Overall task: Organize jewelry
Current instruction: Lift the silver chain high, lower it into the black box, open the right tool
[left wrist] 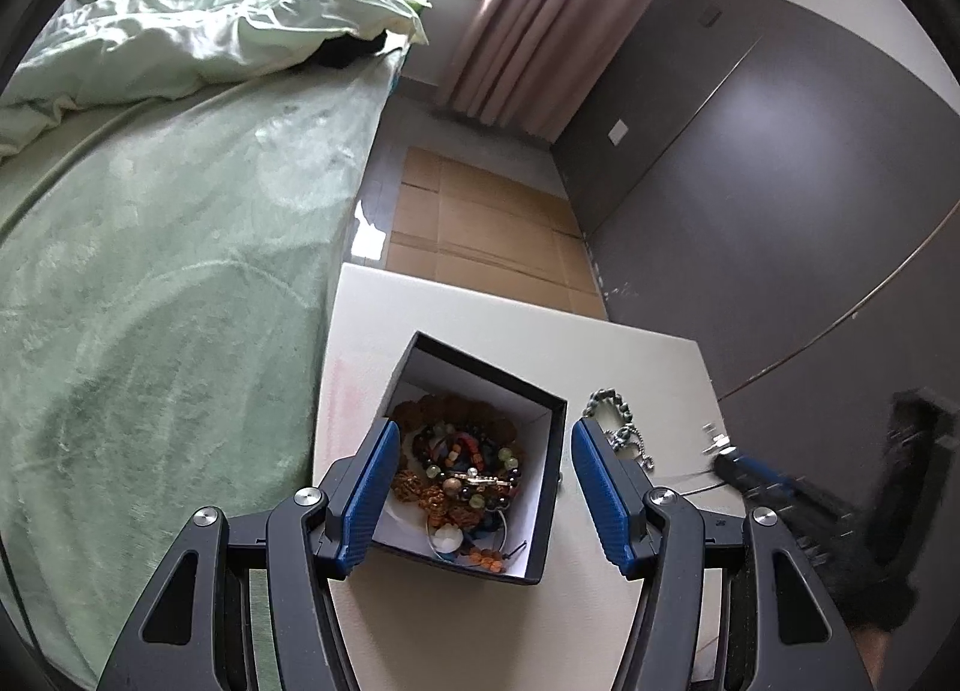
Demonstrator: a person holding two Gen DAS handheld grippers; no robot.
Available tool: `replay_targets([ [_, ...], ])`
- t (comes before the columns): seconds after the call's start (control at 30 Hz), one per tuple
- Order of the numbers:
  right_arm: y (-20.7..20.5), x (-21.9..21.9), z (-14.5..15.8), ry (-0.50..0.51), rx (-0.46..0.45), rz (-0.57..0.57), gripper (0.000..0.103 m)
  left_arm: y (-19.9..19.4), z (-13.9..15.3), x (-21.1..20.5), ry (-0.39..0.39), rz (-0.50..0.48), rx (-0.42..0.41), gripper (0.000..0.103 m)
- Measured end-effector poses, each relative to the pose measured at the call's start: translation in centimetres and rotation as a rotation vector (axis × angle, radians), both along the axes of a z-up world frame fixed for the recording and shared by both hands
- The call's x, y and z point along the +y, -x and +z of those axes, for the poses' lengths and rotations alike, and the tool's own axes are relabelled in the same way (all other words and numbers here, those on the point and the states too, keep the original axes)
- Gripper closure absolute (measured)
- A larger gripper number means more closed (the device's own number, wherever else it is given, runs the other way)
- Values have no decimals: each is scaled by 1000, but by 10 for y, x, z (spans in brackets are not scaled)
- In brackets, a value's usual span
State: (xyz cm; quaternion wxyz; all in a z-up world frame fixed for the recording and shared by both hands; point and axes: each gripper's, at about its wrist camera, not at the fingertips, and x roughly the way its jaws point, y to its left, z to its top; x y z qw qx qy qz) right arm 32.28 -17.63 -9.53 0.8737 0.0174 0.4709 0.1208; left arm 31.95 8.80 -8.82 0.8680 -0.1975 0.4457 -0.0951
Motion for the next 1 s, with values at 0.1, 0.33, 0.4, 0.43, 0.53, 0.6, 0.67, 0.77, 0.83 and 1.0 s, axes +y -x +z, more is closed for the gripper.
replay_targets([
  [0.1, 2, -3, 33, -8, -45, 3, 86, 1, 3, 6, 16, 8, -11, 42],
  [0.33, 6, -3, 120, 27, -184, -1, 86, 2, 6, 13, 57, 14, -20, 42],
  [0.4, 7, -2, 143, 45, -222, -5, 86, 3, 6, 13, 67, 9, -20, 41],
  [0.43, 7, -1, 154, 54, -240, -7, 86, 3, 6, 14, 73, 6, -21, 41],
  [0.53, 7, 3, 183, 71, -281, -5, 86, 5, 10, 16, 78, 6, -31, 33],
  [0.6, 9, 8, 200, 88, -312, -4, 86, 7, 13, 19, 75, 14, -45, 22],
  [0.67, 10, 13, 216, 94, -335, 1, 86, 9, 16, 21, 77, 22, -59, 18],
  [0.77, 12, 23, 238, 105, -368, 16, 86, 11, 19, 27, 93, 31, -75, 15],
  [0.83, 13, 32, 250, 111, -389, 29, 86, 13, 21, 30, 98, 37, -85, 10],
  [1.0, 15, 56, 271, 110, -432, 63, 86, 16, 27, 39, 93, 56, -112, 0],
])
